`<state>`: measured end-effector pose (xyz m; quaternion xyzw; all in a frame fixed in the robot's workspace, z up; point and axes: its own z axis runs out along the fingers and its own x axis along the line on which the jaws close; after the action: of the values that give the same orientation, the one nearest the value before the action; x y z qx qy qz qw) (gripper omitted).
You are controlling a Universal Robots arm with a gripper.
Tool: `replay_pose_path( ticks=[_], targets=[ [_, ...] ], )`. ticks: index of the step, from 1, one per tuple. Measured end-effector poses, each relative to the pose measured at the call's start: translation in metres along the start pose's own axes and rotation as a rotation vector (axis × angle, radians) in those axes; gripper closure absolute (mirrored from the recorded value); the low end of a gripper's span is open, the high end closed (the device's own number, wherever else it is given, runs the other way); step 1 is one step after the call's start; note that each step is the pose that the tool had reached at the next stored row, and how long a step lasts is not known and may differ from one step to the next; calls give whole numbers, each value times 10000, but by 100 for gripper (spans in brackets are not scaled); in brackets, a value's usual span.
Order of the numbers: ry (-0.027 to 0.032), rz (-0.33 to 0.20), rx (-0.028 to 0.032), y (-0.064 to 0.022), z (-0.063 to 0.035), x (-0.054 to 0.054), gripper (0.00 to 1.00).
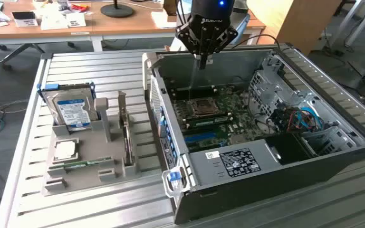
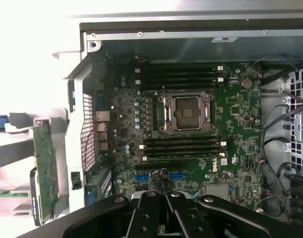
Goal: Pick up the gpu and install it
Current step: 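Reach for the gpu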
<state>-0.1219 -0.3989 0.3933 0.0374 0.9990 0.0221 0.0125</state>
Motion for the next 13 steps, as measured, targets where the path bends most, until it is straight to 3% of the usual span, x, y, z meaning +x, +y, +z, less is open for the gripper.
replay_pose_path(
  ticks=[13],
  targets=[
    [-1, 0, 1, -2, 0, 28, 89]
  ],
)
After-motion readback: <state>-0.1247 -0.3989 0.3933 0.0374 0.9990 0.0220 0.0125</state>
